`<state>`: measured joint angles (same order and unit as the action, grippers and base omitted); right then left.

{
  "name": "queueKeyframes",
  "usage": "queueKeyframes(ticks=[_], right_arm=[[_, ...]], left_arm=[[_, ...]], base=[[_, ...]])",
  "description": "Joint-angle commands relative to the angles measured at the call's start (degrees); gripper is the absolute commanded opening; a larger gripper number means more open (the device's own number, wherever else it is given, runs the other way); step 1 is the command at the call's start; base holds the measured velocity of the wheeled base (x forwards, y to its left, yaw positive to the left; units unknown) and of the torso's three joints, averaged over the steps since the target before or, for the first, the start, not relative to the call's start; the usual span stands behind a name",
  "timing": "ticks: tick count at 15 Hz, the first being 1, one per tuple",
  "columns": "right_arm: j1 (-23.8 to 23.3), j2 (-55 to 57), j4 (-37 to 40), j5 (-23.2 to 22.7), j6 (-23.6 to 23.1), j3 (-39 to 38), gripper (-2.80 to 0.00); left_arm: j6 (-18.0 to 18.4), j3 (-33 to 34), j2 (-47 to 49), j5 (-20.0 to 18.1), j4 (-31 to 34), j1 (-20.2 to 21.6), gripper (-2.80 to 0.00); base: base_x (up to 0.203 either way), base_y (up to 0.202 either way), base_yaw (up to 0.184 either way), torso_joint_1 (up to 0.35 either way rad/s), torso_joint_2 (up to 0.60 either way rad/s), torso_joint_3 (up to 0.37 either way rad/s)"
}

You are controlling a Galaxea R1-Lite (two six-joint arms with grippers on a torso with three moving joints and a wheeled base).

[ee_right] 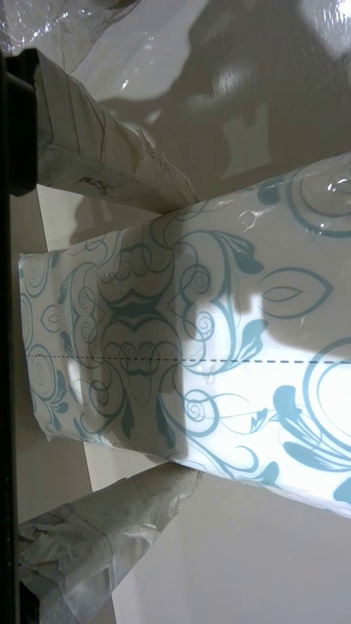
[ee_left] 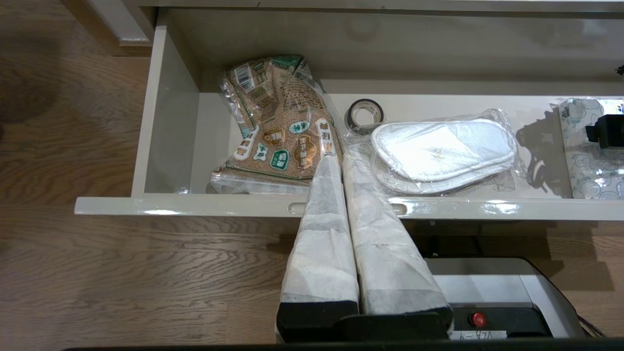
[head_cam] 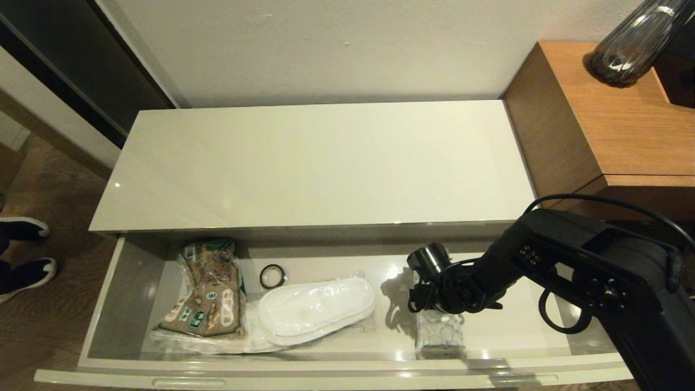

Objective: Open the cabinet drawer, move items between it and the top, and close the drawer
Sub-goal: Take out the tissue from the drawer

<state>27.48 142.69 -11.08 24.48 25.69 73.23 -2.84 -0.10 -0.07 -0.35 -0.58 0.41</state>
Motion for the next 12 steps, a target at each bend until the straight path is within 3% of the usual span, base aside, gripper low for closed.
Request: queueKeyframes(ticks=[1,12], right_arm=[[0.03,0.13,-0.08,0.13,0.37,0.11,0.0],[-0.58,0.66,-0.08,-1.0,0.42,0.25,0.0]], left_arm=[[-0.06,0.01,0.07,0.0,-0.03,0.02,-2.8],[-0.06,0.01,0.07,0.0,-0.03,0.02,-2.8]], base=[[0.0,0.0,0.0,0.0,0.0,0.0],[0.0,0.0,0.0,0.0,0.0,0.0]])
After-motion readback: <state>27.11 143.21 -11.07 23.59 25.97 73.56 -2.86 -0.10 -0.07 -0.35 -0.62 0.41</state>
